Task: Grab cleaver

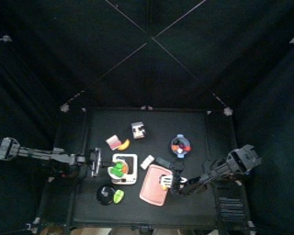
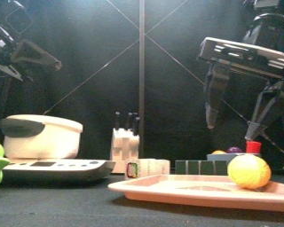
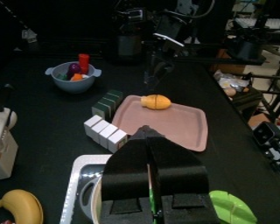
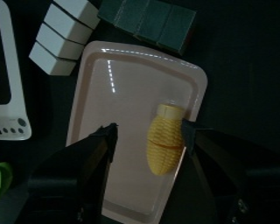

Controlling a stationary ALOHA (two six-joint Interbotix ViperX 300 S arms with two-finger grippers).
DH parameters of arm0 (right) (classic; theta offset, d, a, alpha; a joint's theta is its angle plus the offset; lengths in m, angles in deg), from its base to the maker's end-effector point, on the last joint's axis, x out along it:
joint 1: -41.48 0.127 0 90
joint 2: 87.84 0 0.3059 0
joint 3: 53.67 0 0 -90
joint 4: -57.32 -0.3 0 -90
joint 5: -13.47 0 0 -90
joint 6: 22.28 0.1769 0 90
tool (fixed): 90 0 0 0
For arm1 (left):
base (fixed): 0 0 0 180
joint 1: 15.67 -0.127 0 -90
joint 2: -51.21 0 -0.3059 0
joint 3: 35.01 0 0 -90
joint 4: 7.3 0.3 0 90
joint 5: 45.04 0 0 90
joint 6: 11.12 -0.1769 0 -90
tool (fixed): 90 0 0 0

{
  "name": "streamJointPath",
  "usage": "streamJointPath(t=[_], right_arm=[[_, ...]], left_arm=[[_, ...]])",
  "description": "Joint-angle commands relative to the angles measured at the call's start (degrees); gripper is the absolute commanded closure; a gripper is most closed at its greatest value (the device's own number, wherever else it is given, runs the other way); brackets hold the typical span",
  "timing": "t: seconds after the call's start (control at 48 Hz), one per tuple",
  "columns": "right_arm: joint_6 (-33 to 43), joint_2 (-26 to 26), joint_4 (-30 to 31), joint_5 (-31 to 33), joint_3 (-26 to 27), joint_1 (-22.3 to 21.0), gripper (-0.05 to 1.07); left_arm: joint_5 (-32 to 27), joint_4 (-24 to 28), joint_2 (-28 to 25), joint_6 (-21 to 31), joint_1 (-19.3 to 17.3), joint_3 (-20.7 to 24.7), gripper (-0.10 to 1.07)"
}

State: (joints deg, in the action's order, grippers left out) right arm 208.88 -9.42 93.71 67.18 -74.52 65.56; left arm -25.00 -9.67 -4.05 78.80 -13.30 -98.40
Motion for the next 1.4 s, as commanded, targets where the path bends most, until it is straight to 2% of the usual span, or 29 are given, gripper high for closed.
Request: streamJointPath(t=[0.0, 0.167, 0.396, 0.521, 0.688, 0.896, 1.021, 1.125, 1.271, 1.375], right_arm=[[-0.18, 3.08, 1.49, -0.09, 0.53, -0.26, 0.10], [-0.26, 6.86, 6.94, -0.09, 0.09, -0.26, 0.10], [-0.26, 12.22, 21.53, -3.52, -1.23, -2.81, 0.10], [-0.26, 15.21, 28.48, -9.84, -2.46, -6.86, 0.10], [-0.44, 16.70, 33.75, -19.16, -4.57, -14.68, 0.10], [-0.35, 16.96, 42.63, -27.95, -8.53, -21.62, 0.10], [-0.26, 16.88, 47.99, -31.64, -8.96, -26.46, 0.10], [-0.26, 16.88, 51.77, -33.57, -7.56, -29.79, 0.10], [-0.44, 15.38, 56.87, -37.00, -2.72, -33.13, 0.11], [-0.44, 13.10, 57.66, -40.34, 1.32, -34.80, 0.10]], left_arm=[[-0.26, -0.09, -0.09, 0.00, -0.09, 0.79, 1.01], [-0.79, -0.09, -0.09, 0.00, -0.18, 0.88, 1.01], [-0.79, -0.09, -0.09, 0.00, -0.26, 0.88, 1.01], [-0.79, -0.09, -0.09, 0.00, -0.53, 0.97, 1.01], [-0.26, -0.09, -0.09, -0.18, -0.88, 0.97, 1.01], [1.23, -0.09, -0.09, -0.09, -4.22, 1.76, 0.98], [2.29, -0.09, -0.09, 0.09, -6.59, 1.85, 0.90], [2.29, -0.09, -0.09, 0.09, -8.17, 2.55, 0.76], [2.72, -0.09, -0.09, 0.09, -9.93, 3.25, 0.56], [2.90, -0.44, -0.09, 0.18, -11.69, 3.25, 0.46]])
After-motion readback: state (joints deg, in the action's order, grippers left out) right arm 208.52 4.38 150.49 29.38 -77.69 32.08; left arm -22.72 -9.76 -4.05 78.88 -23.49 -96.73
